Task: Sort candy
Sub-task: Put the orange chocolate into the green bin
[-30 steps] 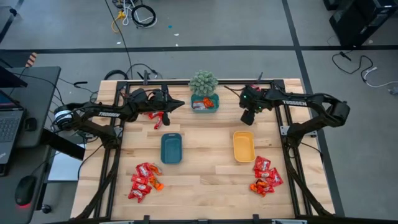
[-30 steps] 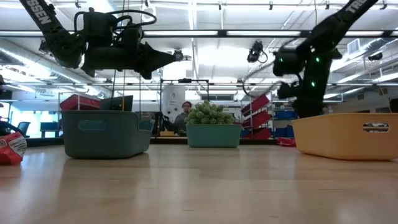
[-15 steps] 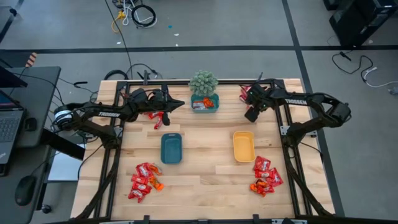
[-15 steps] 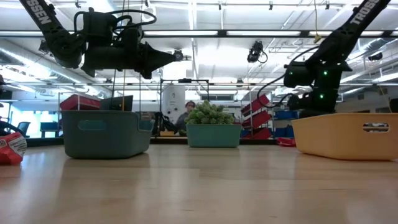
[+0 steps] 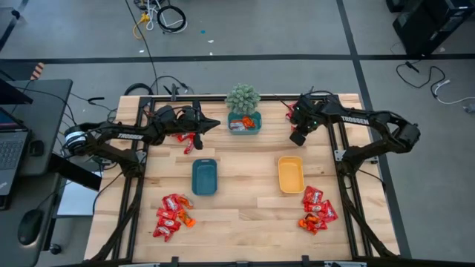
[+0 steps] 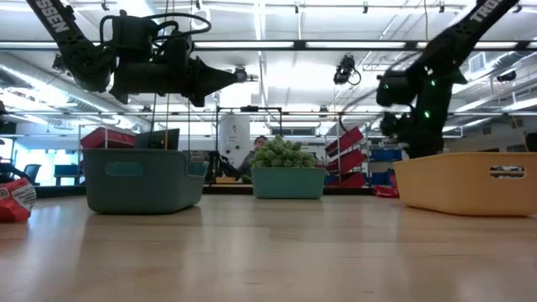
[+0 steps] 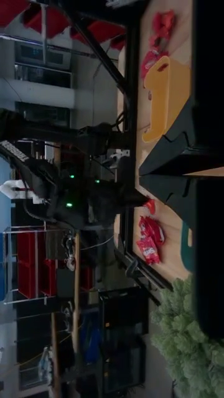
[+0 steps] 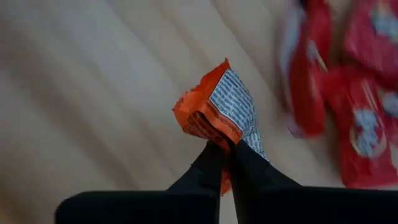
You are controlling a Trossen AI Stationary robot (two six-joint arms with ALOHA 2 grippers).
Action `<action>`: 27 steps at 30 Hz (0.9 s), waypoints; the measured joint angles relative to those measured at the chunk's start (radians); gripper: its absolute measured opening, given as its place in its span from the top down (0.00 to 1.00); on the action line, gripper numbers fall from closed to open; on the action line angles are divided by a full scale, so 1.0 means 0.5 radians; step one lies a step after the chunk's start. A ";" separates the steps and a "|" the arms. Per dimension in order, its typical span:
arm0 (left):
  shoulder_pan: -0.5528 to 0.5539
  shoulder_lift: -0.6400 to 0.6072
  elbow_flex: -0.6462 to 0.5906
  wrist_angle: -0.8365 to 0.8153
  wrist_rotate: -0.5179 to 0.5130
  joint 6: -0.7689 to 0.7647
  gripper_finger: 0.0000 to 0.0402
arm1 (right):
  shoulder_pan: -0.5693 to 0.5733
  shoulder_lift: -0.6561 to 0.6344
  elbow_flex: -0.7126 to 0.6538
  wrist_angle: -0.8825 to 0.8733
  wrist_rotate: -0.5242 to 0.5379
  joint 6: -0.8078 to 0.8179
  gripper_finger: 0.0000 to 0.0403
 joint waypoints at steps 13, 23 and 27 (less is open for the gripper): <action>0.002 0.000 0.000 0.001 -0.173 -0.048 0.99 | 0.554 0.274 0.620 0.337 -0.084 0.143 0.99; 0.002 0.000 0.000 0.001 -0.178 -0.045 0.99 | 0.588 0.892 1.117 0.316 0.125 0.044 1.00; 0.002 0.000 0.000 -0.002 -0.177 -0.045 0.99 | 0.561 1.025 1.194 0.247 0.125 0.034 0.98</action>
